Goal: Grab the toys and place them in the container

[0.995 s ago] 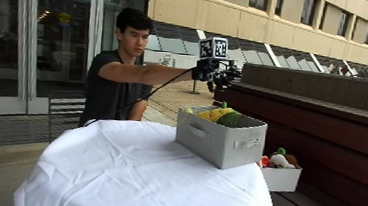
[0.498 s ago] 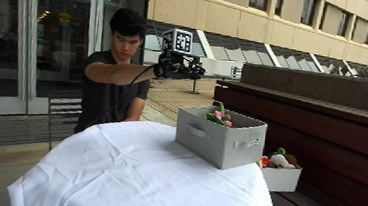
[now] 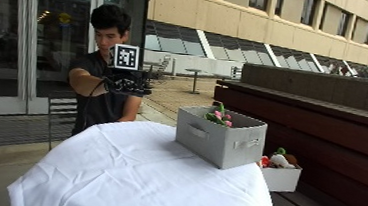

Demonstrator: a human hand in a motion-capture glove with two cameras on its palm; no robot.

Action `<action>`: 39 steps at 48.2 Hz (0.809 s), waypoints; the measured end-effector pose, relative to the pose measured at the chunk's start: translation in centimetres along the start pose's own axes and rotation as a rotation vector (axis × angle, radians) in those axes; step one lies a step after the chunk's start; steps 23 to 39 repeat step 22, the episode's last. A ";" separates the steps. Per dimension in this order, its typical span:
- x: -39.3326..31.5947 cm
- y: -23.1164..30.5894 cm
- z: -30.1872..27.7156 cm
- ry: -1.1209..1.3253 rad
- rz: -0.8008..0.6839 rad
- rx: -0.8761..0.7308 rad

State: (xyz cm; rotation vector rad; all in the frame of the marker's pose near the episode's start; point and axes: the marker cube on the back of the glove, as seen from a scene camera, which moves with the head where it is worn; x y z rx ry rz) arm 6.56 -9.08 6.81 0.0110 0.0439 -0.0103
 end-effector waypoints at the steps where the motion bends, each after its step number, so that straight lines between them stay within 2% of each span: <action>1: 0.4 0.2 0.4 -0.004 0.011 0.002; 11: 2.7 1.4 2.7 0.000 0.023 -0.011; 39: 3.0 2.0 2.4 0.010 0.003 0.011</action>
